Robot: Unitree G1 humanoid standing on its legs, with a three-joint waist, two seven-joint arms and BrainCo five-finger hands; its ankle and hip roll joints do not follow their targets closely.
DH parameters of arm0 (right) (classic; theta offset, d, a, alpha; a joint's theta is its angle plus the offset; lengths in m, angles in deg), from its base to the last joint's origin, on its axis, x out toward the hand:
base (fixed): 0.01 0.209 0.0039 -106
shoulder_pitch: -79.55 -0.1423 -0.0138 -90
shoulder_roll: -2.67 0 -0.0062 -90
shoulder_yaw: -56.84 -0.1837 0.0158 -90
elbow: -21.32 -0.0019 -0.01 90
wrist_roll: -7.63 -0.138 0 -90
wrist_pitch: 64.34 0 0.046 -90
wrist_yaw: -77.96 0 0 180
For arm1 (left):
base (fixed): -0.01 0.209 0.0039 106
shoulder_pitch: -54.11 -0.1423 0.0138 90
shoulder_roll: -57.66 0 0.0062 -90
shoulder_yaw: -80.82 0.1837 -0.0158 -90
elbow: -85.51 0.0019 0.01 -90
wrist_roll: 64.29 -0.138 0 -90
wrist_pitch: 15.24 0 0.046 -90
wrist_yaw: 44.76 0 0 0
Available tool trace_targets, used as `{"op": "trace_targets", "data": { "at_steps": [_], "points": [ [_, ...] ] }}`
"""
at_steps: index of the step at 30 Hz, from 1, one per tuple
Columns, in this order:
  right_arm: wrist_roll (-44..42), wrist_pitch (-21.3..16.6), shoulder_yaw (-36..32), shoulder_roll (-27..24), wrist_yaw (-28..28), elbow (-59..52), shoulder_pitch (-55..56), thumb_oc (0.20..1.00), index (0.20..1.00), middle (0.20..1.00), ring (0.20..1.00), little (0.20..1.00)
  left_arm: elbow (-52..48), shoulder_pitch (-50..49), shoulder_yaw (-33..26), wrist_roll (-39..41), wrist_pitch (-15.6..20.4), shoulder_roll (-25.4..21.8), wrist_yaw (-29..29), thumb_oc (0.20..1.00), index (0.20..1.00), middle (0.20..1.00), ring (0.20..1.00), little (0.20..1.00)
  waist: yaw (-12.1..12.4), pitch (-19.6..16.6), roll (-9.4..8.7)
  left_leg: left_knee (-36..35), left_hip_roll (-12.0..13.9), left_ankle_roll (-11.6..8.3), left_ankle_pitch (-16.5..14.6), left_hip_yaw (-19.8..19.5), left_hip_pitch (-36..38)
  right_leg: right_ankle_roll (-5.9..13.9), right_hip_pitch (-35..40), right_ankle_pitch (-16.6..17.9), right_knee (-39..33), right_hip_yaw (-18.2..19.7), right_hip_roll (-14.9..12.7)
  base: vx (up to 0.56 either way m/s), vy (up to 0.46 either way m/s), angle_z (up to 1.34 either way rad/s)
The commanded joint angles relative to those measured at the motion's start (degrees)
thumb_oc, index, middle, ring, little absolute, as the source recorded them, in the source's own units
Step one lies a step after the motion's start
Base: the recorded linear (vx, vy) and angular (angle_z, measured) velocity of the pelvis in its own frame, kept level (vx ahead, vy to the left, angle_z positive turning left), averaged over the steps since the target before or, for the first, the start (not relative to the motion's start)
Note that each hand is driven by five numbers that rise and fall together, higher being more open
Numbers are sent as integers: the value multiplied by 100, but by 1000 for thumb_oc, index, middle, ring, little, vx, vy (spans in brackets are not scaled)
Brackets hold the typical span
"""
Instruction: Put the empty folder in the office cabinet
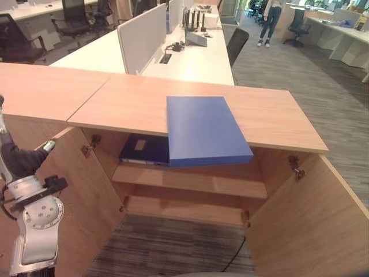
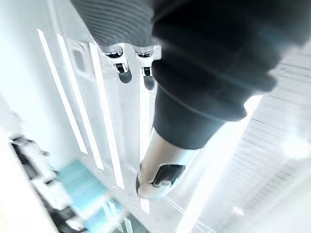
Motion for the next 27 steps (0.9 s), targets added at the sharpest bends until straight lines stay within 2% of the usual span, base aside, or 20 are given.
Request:
{"op": "trace_targets", "data": {
  "at_steps": [1, 6, 9, 16, 17, 23, 27],
  "points": [
    [207, -18, 269, 101, -100, 344, -561, 1000, 1000, 1000, 1000, 1000, -648, 647, 562, -77, 409, -466, -784, 1000, 1000, 1000, 1000, 1000, -139, 14, -12, 66, -236, 44, -612, 68, 265, 166, 175, -295, 45, -3, 187, 0, 0, 0],
    [234, 11, 301, 61, -223, 133, -514, 1000, 1000, 1000, 1000, 1000, -1131, 750, 1269, 335, 479, -318, -1532, 1000, 1000, 1000, 1000, 1000, -277, 8, -24, 66, -212, 47, -624, 80, 275, 150, 165, -304, 45, 37, 214, 1, -6, -1],
    [240, 3, 333, 28, -225, 26, -472, 1000, 1000, 1000, 1000, 1000, -1341, 887, 1612, 491, 514, -245, -1727, 1000, 1000, 1000, 1000, 1000, -352, 10, -50, 66, -191, 52, -635, 112, 283, 154, 154, -303, 45, 68, 229, 0, -22, -6],
    [226, -14, 417, 50, -158, 15, -483, 1000, 1000, 1000, 1000, 1000, -1370, 1538, 2356, 489, 495, -115, -1807, 1000, 1000, 1000, 1000, 1000, -444, 7, -84, 66, -165, 47, -653, 159, 297, 158, 148, -314, 45, 126, 259, -1, -16, -5],
    [221, -27, 470, 68, -124, -15, -501, 1000, 1000, 1000, 1000, 1000, -1225, 1752, 2564, 224, 438, -135, -1777, 1000, 1000, 1000, 1000, 1000, -487, 1, -84, 66, -154, 42, -654, 180, 304, 159, 148, -312, 45, 148, 265, 0, -12, -8],
    [202, -15, 499, 71, -64, -81, -532, 1000, 1000, 1000, 1000, 1000, -742, 2108, 3014, -230, 321, -171, -1764, 1000, 1000, 1000, 1000, 1000, -560, 26, -77, 66, -141, 37, -653, 212, 315, 154, 123, -294, 45, 201, 277, -2, -8, -3],
    [186, 5, 506, 85, -26, -19, -549, 1000, 1000, 1000, 1000, 1000, -548, 2294, 3254, -319, 299, -48, -1801, 1000, 1000, 1000, 1000, 1000, -607, 26, -84, 66, -135, 39, -657, 233, 320, 148, 108, -287, 45, 230, 288, 0, 0, 0]
  ]
}}
